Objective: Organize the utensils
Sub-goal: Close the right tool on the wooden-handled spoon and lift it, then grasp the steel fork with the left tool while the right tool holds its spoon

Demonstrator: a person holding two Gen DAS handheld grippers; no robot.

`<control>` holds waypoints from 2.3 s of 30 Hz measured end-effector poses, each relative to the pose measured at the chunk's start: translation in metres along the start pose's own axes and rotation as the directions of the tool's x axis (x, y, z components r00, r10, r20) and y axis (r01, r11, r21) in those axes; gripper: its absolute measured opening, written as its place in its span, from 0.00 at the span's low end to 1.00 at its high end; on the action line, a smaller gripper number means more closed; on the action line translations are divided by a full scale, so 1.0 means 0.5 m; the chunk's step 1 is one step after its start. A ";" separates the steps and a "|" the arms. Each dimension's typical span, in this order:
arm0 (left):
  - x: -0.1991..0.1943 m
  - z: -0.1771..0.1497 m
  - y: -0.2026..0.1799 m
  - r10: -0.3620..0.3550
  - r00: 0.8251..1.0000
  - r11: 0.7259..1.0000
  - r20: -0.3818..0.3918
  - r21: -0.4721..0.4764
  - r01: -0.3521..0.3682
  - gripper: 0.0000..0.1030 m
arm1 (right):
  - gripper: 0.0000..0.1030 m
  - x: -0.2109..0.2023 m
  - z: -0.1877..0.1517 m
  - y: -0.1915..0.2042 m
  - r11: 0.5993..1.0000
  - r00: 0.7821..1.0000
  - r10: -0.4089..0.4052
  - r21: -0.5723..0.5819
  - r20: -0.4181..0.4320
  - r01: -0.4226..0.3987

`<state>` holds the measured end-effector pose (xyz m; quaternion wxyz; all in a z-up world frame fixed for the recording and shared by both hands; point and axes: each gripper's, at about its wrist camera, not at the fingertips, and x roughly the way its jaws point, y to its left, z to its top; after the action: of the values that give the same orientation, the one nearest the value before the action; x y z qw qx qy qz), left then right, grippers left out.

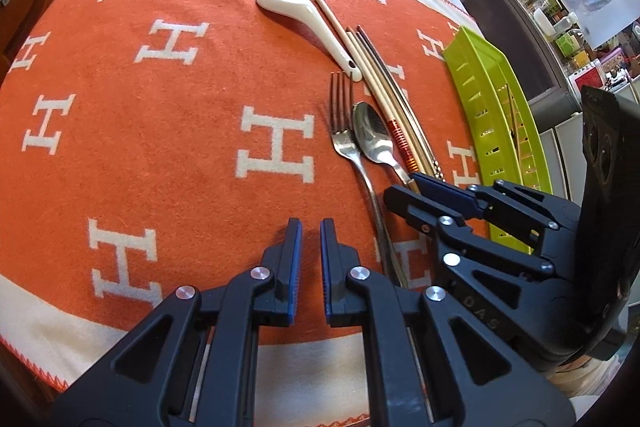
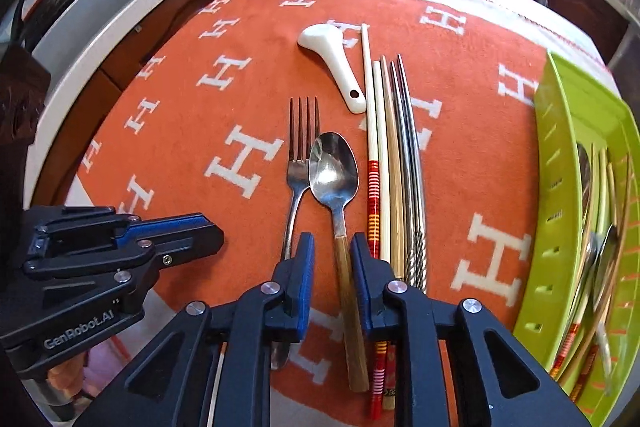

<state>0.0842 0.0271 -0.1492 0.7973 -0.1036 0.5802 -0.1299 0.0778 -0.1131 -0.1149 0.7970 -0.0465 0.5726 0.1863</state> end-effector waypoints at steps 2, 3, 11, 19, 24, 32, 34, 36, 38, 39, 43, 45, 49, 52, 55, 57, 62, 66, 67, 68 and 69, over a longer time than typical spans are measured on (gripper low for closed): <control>0.001 0.003 -0.008 -0.019 1.000 1.000 0.003 0.010 0.019 0.05 | 0.15 0.000 0.000 0.001 1.000 1.000 -0.004 -0.006 0.006 0.004; 0.001 0.004 -0.012 -0.025 1.000 1.000 0.004 0.014 0.025 0.05 | 0.11 -0.001 -0.001 0.000 1.000 1.000 -0.005 -0.007 0.010 0.005; 0.017 0.046 0.003 -0.113 0.993 0.994 0.039 -0.005 0.113 0.05 | 0.06 -0.020 -0.019 -0.043 0.992 0.996 0.083 0.097 0.041 -0.087; 0.075 0.111 -0.001 -0.206 0.975 0.978 0.085 0.043 0.203 0.05 | 0.06 -0.071 -0.036 -0.067 0.981 0.989 0.124 0.140 0.084 -0.134; 0.100 0.132 -0.016 -0.250 0.964 0.967 0.089 0.079 0.243 0.05 | 0.06 -0.111 -0.036 -0.084 0.972 0.980 0.153 0.160 0.127 -0.173; 0.095 0.141 -0.005 -0.303 0.948 0.951 0.098 0.093 0.294 0.33 | 0.06 -0.130 -0.025 -0.091 0.968 0.975 0.166 0.167 0.150 -0.190; 0.094 0.143 -0.013 -0.279 0.953 0.956 0.116 0.124 0.265 0.35 | 0.06 -0.129 -0.024 -0.092 0.966 0.975 0.167 0.171 0.149 -0.192; 0.096 0.147 -0.019 -0.274 0.954 0.955 0.126 0.152 0.254 0.35 | 0.06 -0.131 -0.025 -0.095 0.964 0.974 0.172 0.177 0.150 -0.198; 0.100 0.152 -0.026 -0.277 0.951 0.952 0.137 0.175 0.252 0.35 | 0.06 -0.133 -0.027 -0.099 0.963 0.973 0.173 0.182 0.155 -0.200; 0.100 0.152 -0.026 -0.279 0.950 0.950 0.139 0.184 0.252 0.35 | 0.06 -0.133 -0.025 -0.100 0.961 0.972 0.172 0.188 0.160 -0.201; 0.103 0.148 -0.035 -0.289 0.945 0.942 0.150 0.221 0.253 0.33 | 0.06 -0.147 -0.026 -0.113 0.955 0.968 0.170 0.210 0.184 -0.207; 0.110 0.143 -0.035 -0.285 0.948 0.942 0.138 0.222 0.251 0.10 | 0.06 -0.155 -0.028 -0.121 0.953 0.967 0.167 0.220 0.195 -0.209; 0.103 0.129 -0.032 -0.279 0.946 0.948 0.167 0.205 0.244 0.05 | 0.06 -0.166 -0.031 -0.134 0.947 0.964 0.168 0.238 0.207 -0.216; 0.082 0.113 -0.034 -0.282 0.942 0.948 0.183 0.202 0.245 0.00 | 0.06 -0.171 -0.037 -0.139 0.943 0.962 0.172 0.247 0.213 -0.223; 0.046 0.088 -0.049 -0.282 0.935 0.945 0.213 0.231 0.232 0.00 | 0.06 -0.177 -0.047 -0.145 0.935 0.956 0.187 0.257 0.226 -0.244; 0.022 0.071 -0.058 -0.279 0.935 0.942 0.219 0.252 0.223 0.00 | 0.06 -0.180 -0.054 -0.149 0.930 0.952 0.197 0.262 0.233 -0.256; -0.039 0.042 -0.077 -0.291 0.929 0.937 0.229 0.265 0.228 0.00 | 0.06 -0.194 -0.069 -0.152 0.925 0.944 0.212 0.259 0.251 -0.277; -0.100 0.034 -0.091 -0.322 0.915 0.928 0.242 0.271 0.255 0.00 | 0.06 -0.221 -0.082 -0.152 0.922 0.935 0.218 0.254 0.279 -0.291; -0.116 0.034 -0.097 -0.327 0.912 0.925 0.246 0.279 0.256 0.00 | 0.06 -0.230 -0.088 -0.153 0.922 0.933 0.219 0.254 0.286 -0.294; -0.133 0.033 -0.106 -0.331 0.910 0.923 0.252 0.287 0.256 0.00 | 0.06 -0.239 -0.092 -0.155 0.920 0.930 0.218 0.254 0.295 -0.297; -0.148 0.033 -0.112 -0.336 0.907 0.920 0.255 0.294 0.258 0.00 | 0.06 -0.249 -0.098 -0.157 0.919 0.928 0.218 0.257 0.303 -0.299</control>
<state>0.0734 -0.0014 -0.0600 0.8534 -0.1072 0.4078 -0.3066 0.0275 -0.2303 -0.0268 0.8330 0.1769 0.4819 0.2066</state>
